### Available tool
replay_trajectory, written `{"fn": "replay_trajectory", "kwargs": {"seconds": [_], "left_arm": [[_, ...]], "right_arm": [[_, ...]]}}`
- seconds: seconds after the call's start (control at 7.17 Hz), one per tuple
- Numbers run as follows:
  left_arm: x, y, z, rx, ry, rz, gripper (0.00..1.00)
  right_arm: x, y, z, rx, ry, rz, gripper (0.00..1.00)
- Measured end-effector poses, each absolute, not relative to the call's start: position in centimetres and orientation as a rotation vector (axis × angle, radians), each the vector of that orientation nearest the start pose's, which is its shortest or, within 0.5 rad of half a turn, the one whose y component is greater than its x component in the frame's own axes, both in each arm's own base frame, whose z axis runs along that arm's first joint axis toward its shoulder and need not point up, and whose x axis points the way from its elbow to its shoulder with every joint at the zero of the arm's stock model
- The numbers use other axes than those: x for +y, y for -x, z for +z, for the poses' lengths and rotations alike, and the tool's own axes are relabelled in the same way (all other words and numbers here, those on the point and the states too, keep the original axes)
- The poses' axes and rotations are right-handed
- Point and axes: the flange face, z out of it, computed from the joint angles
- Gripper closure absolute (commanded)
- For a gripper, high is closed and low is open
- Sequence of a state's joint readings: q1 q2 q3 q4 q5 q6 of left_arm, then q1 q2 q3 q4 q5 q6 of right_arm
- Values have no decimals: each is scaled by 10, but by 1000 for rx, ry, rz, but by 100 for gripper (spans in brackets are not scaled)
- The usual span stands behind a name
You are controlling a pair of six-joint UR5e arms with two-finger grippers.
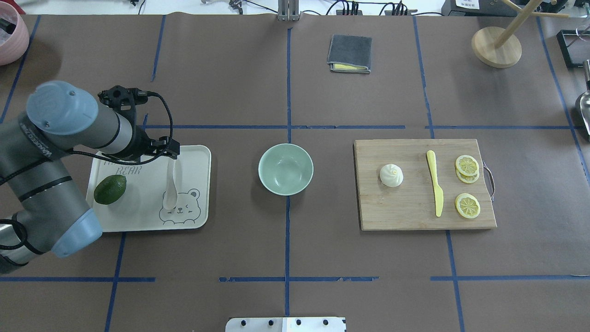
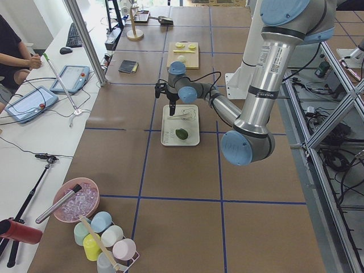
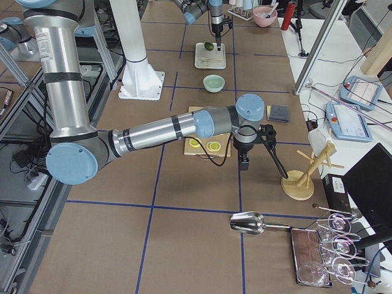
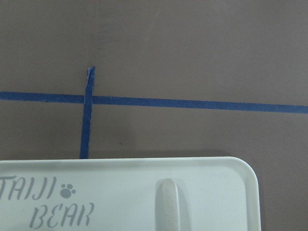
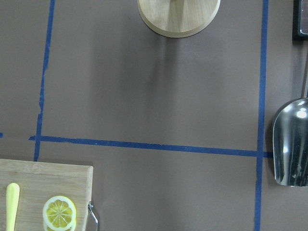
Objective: Put spoon and bun in bowl
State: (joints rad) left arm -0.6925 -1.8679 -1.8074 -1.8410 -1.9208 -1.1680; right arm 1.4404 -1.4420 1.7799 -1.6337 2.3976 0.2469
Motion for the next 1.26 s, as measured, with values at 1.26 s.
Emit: {"fn": "replay_trajectory", "kwargs": {"seconds": [1.26], "left_arm": [[-443, -450, 393, 780, -111, -125, 34]], "right_arm": [[-532, 72, 435, -892, -62, 45, 0]]}}
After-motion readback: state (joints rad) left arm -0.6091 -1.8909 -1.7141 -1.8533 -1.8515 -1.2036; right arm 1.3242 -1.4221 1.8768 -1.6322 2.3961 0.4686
